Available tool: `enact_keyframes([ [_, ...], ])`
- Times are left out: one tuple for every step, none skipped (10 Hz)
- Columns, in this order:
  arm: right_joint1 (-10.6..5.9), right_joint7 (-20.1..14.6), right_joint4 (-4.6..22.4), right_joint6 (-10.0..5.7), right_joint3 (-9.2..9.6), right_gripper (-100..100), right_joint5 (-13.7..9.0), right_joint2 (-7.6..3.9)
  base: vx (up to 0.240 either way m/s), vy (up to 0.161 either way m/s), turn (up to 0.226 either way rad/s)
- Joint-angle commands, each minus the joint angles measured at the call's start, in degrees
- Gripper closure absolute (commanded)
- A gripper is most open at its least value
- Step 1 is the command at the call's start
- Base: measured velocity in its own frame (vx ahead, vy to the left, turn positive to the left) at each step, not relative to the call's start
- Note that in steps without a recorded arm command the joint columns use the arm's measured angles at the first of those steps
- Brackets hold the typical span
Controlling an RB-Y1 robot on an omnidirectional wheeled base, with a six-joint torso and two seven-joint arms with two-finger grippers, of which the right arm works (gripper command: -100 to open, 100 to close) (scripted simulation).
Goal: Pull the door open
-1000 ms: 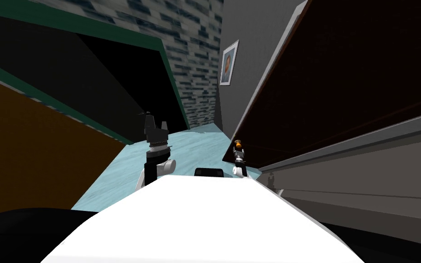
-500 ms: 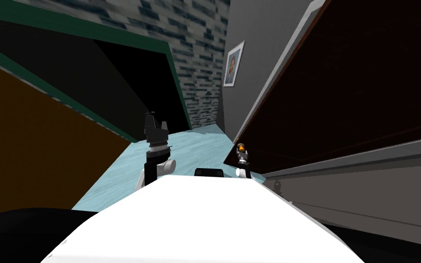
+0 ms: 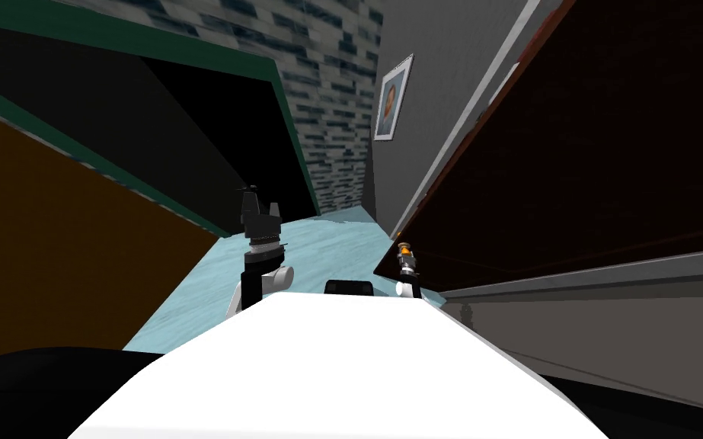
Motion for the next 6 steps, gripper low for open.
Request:
enact_keyframes([
  [0.06,-0.04,0.00,0.05,0.27,100,0.07,0.32,-0.017,0.001,0.004],
  [0.06,-0.04,0.00,0.05,0.27,100,0.07,0.32,-0.009,0.003,-0.005],
  [0.06,-0.04,0.00,0.05,0.27,100,0.07,0.32,0.000,0.000,0.000],
  [0.59,-1.38,0.08,-0.40,0.97,100,0.40,-0.84,-0.090,-0.024,0.139],
  [0.73,-1.78,0.08,-0.56,1.24,100,0.52,-1.11,-0.158,-0.051,0.132],
  [1.05,-2.66,0.08,-0.90,1.83,100,0.78,-1.71,-0.189,-0.038,0.136],
])
